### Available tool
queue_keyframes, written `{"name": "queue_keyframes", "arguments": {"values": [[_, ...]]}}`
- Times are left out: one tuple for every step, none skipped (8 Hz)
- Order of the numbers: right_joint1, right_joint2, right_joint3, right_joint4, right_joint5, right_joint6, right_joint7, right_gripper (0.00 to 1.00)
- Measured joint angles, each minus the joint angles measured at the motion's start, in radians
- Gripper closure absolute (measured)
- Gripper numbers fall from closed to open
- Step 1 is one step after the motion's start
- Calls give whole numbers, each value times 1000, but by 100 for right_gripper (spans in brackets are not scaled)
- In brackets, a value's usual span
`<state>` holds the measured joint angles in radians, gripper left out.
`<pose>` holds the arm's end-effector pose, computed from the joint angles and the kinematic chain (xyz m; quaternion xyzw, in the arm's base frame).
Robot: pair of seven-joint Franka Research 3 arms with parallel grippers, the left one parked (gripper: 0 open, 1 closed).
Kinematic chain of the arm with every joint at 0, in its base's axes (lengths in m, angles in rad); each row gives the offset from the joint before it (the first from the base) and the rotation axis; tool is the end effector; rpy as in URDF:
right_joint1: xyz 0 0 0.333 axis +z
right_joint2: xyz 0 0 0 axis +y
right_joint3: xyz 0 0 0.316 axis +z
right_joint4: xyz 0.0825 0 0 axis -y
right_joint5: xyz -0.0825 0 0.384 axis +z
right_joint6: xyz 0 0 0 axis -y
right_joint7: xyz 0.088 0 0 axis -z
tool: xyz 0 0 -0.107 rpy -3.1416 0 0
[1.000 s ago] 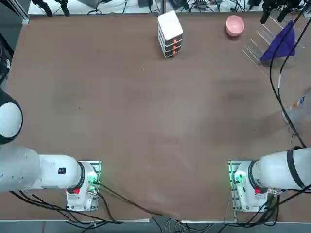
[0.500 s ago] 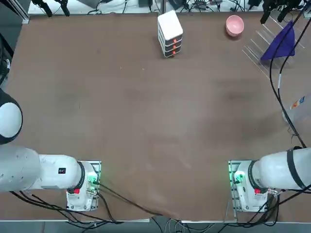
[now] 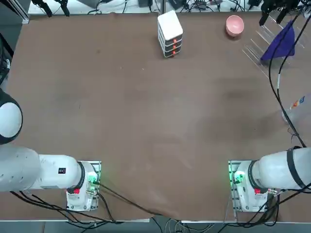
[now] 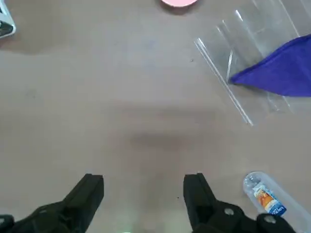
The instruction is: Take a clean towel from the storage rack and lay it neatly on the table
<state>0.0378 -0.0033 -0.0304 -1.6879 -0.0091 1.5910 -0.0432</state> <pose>0.5499 0.0031 0.5729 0.9986 0.0256 -0.0469 0.0037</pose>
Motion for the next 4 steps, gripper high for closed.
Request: {"name": "queue_keyframes", "arguments": {"values": [[-3, 23, 0, 0, 0, 2, -2, 0], [-19, 51, -1, 8, 0, 14, -33, 0], [-56, 104, -2, 52, 0, 31, -144, 0], [-99, 176, -5, 133, 0, 36, -300, 0]]}}
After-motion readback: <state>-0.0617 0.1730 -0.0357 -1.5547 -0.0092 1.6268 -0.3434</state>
